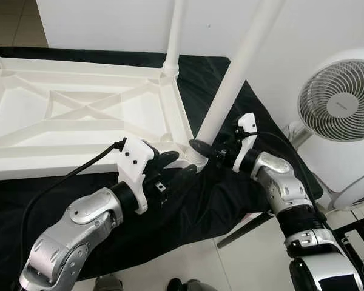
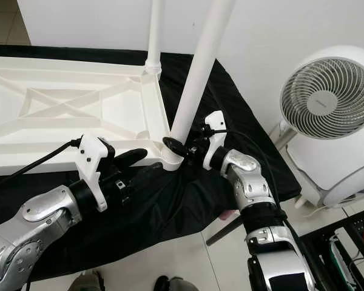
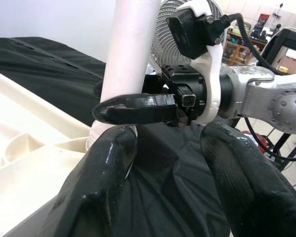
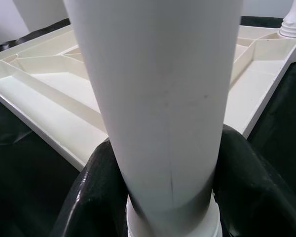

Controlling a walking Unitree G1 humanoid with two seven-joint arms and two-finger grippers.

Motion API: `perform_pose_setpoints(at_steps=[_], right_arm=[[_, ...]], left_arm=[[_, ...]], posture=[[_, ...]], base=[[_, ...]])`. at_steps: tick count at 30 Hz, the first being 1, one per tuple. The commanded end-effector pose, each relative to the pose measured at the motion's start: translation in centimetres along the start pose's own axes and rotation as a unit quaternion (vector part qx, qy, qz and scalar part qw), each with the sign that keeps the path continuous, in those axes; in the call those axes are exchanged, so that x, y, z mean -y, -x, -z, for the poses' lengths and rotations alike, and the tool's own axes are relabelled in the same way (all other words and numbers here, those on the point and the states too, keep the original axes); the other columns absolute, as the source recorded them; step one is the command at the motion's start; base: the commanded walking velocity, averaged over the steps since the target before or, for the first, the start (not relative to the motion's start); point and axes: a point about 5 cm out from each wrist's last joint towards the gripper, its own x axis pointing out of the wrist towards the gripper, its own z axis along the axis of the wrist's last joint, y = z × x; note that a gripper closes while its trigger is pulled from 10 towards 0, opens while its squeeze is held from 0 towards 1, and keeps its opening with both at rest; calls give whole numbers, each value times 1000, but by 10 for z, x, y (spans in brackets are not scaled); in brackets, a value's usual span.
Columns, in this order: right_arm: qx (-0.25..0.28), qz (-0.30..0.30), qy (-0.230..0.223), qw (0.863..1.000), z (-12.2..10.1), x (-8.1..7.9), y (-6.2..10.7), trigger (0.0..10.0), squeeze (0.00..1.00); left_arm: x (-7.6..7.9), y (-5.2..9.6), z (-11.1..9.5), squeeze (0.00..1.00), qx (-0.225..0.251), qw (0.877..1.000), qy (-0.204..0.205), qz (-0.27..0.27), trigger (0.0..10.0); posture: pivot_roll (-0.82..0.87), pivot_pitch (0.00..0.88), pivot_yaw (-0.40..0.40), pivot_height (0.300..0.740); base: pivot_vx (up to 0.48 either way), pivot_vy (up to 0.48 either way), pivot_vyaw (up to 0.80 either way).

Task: Building children table

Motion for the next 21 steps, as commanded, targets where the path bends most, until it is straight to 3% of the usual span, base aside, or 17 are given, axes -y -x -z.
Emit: perform_pose_setpoints(at_steps=[1, 8, 9, 16, 21], right_arm=[[-9, 2, -5, 1000, 5, 3, 2, 0, 0], [-10, -6, -20, 1000, 11, 4, 2, 0, 0], [-9, -4, -20, 1000, 12, 3, 2, 10000, 0], [1, 11, -30, 999, 11, 2, 2, 10000, 0], [23, 71, -26, 997, 8, -9, 1, 10000, 0]], left_arm=[[7, -1, 2, 0, -5, 1000, 8, 12, 10000], [7, -1, 1, 0, -2, 1000, 12, 6, 10000], [7, -1, 1, 0, -2, 1000, 12, 6, 10000], [8, -1, 1, 0, -1, 1000, 14, 7, 10000], [7, -2, 2, 0, -3, 1000, 17, 5, 10000]], posture=[[204, 129, -163, 740], [202, 148, -167, 740], [202, 148, -167, 740], [202, 148, -167, 740], [179, 157, -171, 740]], base=[[0, 0, 0], [0, 0, 0], [0, 0, 0], [0, 0, 0], [0, 0, 0]])
